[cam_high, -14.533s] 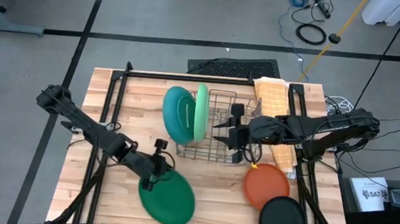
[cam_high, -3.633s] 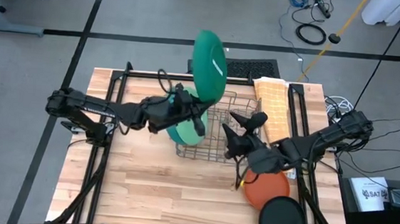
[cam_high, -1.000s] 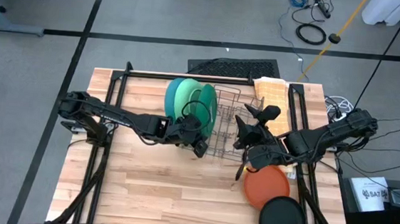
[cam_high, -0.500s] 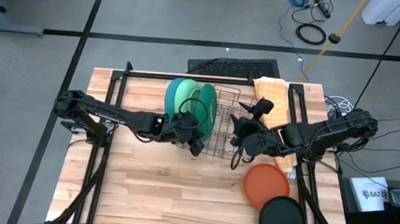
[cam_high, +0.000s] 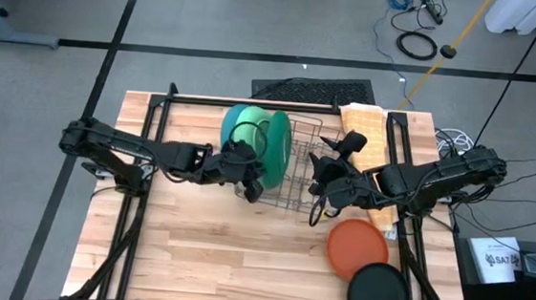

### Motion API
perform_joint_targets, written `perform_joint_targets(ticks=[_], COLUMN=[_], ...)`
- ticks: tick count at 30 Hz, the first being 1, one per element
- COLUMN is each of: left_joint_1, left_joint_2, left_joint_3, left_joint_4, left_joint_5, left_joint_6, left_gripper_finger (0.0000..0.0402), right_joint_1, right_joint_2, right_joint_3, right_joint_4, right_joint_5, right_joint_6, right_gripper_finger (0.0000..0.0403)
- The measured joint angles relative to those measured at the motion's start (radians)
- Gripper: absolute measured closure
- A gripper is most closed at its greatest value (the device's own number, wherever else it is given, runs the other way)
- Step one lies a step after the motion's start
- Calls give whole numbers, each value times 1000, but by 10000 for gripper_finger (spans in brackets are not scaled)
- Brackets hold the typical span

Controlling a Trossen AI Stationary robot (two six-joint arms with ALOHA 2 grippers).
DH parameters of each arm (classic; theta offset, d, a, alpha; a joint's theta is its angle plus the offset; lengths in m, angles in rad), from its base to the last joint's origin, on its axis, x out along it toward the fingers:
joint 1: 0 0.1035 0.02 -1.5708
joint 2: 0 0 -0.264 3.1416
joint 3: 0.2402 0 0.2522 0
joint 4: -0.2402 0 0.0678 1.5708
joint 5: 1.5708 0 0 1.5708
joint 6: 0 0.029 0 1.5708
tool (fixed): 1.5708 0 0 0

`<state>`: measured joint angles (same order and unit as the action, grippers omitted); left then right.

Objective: Sort dishes
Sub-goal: Put the dark green plate in the dishwasher rack, then put the black plate in the dishwasher rack

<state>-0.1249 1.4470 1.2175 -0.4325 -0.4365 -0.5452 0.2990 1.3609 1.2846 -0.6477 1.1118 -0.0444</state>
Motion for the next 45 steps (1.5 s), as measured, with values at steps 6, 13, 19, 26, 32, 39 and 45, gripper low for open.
perform_joint_targets(ticks=[6, 13, 19, 26, 32, 39, 45], left_joint_1=[-1, -11, -64, -144, -160, -158, -169], left_joint_2=[-72, -181, -253, -248, -184, -134, -131], left_joint_3=[0, 0, 2, 2, 1, 1, 1], left_joint_4=[7, 8, 2, -148, -197, -173, -167], left_joint_5=[-36, -77, -130, -330, -404, -407, -395], left_joint_6=[47, 132, 195, 134, 112, 115, 107], left_gripper_finger=[297, 297, 297, 297, 297, 297, 297], right_joint_1=[-37, -144, -217, -186, -64, 72, 202], right_joint_2=[1, 42, 100, 102, 90, 44, 22], right_joint_3=[0, 0, 0, 0, 0, 0, 0], right_joint_4=[35, 142, 186, -112, -282, -389, -405], right_joint_5=[-171, -484, -663, -880, -975, -1038, -1249], right_joint_6=[-7, -102, -143, 44, 244, 509, 778], right_gripper_finger=[170, 170, 170, 170, 170, 170, 170])
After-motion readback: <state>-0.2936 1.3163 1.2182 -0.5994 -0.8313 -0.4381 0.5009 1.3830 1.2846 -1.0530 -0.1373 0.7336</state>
